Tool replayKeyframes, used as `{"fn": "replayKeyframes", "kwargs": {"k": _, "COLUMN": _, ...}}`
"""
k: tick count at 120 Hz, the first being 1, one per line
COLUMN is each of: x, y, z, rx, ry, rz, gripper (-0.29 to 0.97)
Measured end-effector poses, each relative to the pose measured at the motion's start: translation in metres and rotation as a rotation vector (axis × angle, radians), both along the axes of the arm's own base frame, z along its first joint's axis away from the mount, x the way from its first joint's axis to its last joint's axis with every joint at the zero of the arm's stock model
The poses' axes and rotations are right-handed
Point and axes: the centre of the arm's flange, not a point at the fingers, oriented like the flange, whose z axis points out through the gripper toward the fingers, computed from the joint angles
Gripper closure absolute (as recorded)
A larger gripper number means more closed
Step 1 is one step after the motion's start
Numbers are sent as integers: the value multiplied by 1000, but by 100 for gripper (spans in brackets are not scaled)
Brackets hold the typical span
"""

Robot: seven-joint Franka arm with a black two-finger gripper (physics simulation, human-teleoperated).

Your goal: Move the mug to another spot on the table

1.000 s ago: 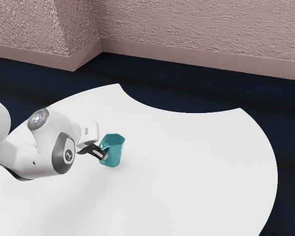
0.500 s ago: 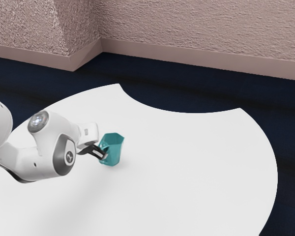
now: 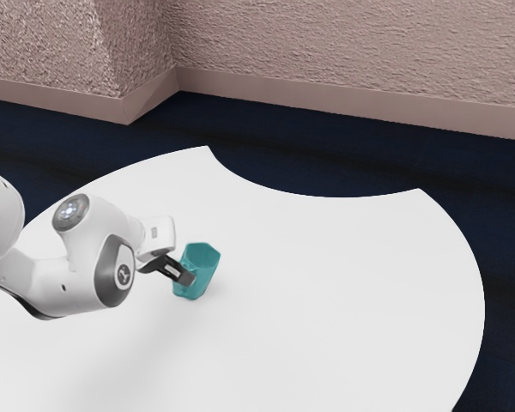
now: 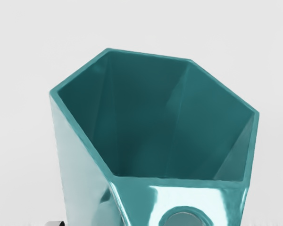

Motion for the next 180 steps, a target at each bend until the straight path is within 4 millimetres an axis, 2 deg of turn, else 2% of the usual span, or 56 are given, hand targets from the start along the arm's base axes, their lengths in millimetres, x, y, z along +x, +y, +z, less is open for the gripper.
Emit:
{"fn": "replayKeyframes", "kwargs": {"k": 16, "x": -1, "y": -2, "z": -2, "rx": -5, "ry": 12, "rz": -4, "gripper": 14}}
{"fn": "replayKeyframes", "kwargs": {"k": 36, "x": -1, "y": -1, "z": -3, "rx": -9, "ry": 20, "rz": -3, "gripper": 7}}
{"fn": "replayKeyframes", "kwargs": {"k": 104, "x": -6, "y": -1, "z": -8, "rx": -23, "ry": 53, "rz": 3, "gripper": 0}}
{"fn": "replayKeyframes", "kwargs": {"k": 132, "x": -26, "y": 6, "z": -13, "rx": -17, "ry": 75, "rz": 31, "gripper": 0}}
{"fn": "replayKeyframes", "kwargs": {"k": 159, "x": -74, "y": 17, "z": -24, "rx": -67, "ry": 134, "rz": 171, "gripper": 0}}
{"fn": "replayKeyframes", "kwargs": {"k": 180, "x": -82, "y": 12, "z": -23, "rx": -142, "ry": 168, "rz": 233, "gripper": 0}}
